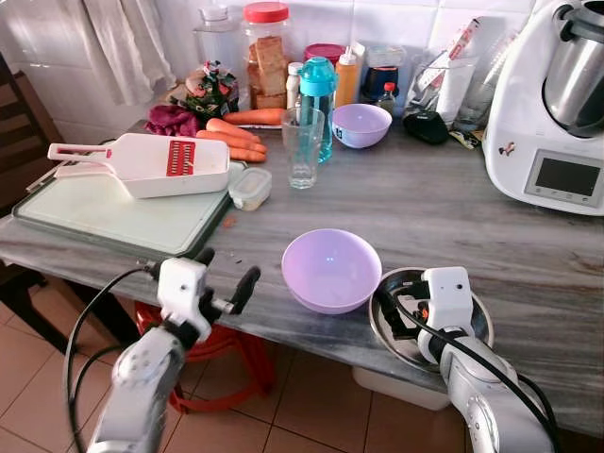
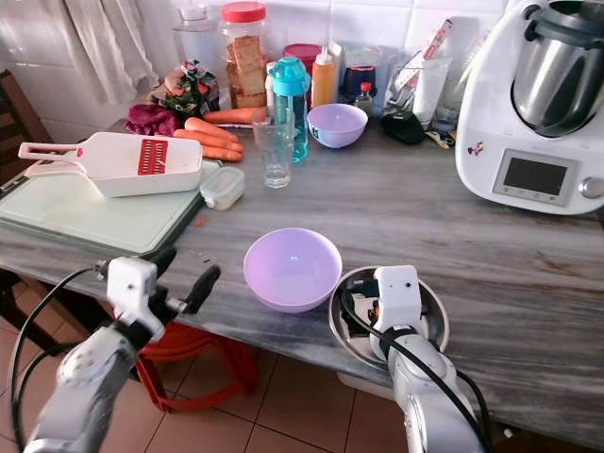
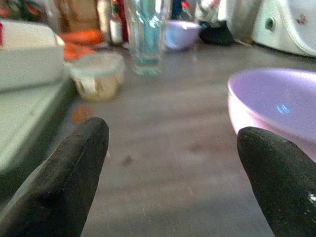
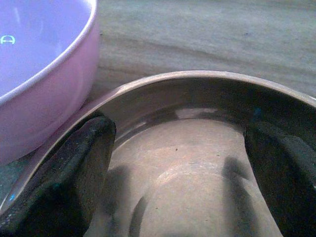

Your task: Setting the table

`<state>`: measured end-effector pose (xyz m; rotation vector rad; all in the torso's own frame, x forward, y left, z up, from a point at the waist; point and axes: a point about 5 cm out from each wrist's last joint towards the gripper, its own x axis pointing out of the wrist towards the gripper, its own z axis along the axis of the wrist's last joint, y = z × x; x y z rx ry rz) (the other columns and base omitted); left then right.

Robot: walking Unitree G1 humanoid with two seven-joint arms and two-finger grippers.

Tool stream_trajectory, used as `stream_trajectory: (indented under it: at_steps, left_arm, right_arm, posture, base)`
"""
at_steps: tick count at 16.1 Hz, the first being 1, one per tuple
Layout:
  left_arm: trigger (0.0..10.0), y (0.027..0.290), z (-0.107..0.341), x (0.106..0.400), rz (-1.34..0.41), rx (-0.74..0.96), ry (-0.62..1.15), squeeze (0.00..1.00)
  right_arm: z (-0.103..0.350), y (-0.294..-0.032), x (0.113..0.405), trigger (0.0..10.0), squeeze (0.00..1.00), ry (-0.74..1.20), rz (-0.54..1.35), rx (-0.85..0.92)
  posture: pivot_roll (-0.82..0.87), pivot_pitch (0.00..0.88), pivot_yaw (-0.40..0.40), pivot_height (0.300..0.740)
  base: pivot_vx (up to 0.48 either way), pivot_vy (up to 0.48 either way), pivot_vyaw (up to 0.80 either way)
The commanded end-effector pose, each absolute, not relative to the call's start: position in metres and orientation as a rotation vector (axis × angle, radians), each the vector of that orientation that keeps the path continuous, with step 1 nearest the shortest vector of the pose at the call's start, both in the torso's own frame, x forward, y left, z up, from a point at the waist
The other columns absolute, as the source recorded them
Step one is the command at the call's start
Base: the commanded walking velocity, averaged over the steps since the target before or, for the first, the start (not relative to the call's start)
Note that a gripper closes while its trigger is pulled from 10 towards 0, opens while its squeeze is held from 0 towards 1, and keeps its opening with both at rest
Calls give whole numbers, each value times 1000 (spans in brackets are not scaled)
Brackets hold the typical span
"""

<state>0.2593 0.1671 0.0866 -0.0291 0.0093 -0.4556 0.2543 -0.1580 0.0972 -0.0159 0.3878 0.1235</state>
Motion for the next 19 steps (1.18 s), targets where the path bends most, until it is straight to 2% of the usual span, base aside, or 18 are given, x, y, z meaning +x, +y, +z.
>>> stream_trajectory:
  at_steps: [1, 3, 8, 14, 19]
  left_arm:
    - [10000, 169, 83, 251, -492, -32, 38, 0]
    - [10000, 174, 69, 229, -542, -27, 93, 0]
    - [10000, 174, 66, 220, -601, -51, 124, 0]
    - [10000, 165, 58, 222, -652, -67, 124, 0]
    - [10000, 171, 49, 233, -531, -28, 128, 0]
  right_arm:
    - [99, -161, 254, 10000, 820, 382, 110, -8]
    - [96, -163, 252, 10000, 816, 391, 108, 2]
    - [91, -155, 255, 10000, 816, 402, 124, 34]
    - [91, -144, 265, 10000, 816, 390, 141, 64]
    - [97, -149, 264, 10000, 820, 359, 124, 73]
  posture:
    - [102, 0, 11, 740]
    - [102, 0, 15, 740]
    - [111, 2, 16, 740]
    - [110, 4, 20, 740]
    - [107, 6, 22, 740]
  base:
    - [0, 0, 0]
    - [0, 0, 0]
    - [0, 0, 0]
    - [0, 0, 0]
    - [0, 0, 0]
